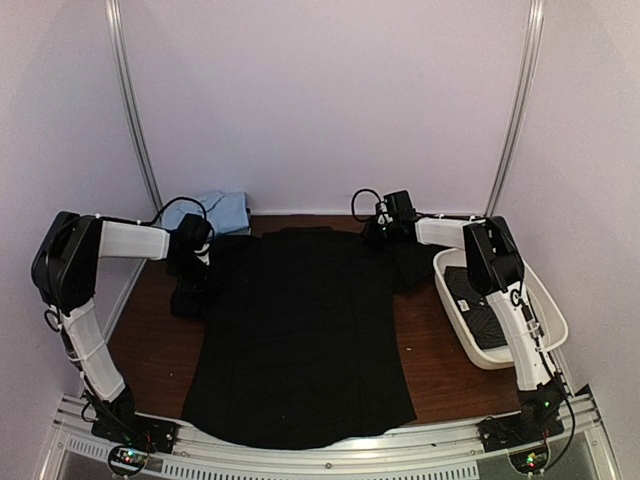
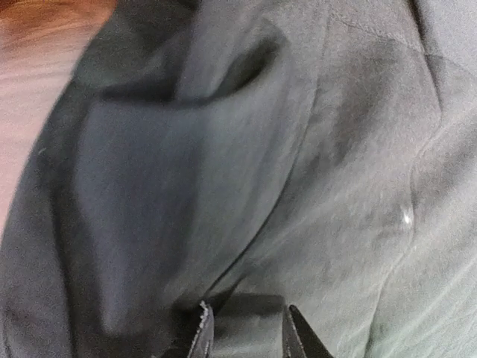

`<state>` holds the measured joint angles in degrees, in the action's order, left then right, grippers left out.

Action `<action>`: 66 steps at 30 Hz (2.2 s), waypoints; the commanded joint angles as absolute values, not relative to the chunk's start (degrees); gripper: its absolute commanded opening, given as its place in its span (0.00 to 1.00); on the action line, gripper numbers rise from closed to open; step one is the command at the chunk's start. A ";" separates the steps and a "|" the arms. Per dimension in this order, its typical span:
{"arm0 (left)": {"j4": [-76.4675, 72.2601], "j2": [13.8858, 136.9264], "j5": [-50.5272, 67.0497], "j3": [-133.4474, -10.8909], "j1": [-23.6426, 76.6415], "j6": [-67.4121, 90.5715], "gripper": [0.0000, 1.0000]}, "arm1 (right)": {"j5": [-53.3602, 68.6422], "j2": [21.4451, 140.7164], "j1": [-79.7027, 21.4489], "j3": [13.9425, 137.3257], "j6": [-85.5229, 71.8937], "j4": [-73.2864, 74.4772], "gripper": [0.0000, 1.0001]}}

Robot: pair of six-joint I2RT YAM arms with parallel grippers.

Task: Fold and stack the long sleeve shirts
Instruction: Flatten out the crumpled shirt at the center of the board.

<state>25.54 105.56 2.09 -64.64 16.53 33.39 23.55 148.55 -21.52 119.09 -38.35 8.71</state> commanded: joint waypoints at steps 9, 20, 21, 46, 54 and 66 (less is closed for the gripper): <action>25.13 94.12 -2.28 -58.57 13.50 40.11 0.34 | 20.81 149.54 -19.74 115.58 -37.98 12.12 0.20; 20.48 97.30 4.69 -50.22 9.61 44.07 0.33 | 21.07 148.46 -19.09 115.59 -36.30 13.24 0.20; 20.50 97.42 4.21 -49.77 8.84 44.19 0.33 | 21.15 148.45 -19.00 115.58 -36.12 13.45 0.20; 30.46 99.15 -12.75 -60.74 -6.77 39.53 0.30 | 23.16 146.24 -18.84 116.68 -29.86 17.68 0.36; 27.53 92.69 -2.01 -61.42 -4.80 33.68 0.30 | 19.55 138.68 -20.92 117.15 -25.30 21.15 0.59; 26.50 86.38 8.89 -63.69 9.59 29.30 0.35 | -2.38 118.11 -20.70 100.91 -18.43 24.05 0.83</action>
<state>28.40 87.02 3.25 -63.35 5.61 31.09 9.85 125.08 -22.09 105.30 -22.26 22.09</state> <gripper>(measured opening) 0.342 0.813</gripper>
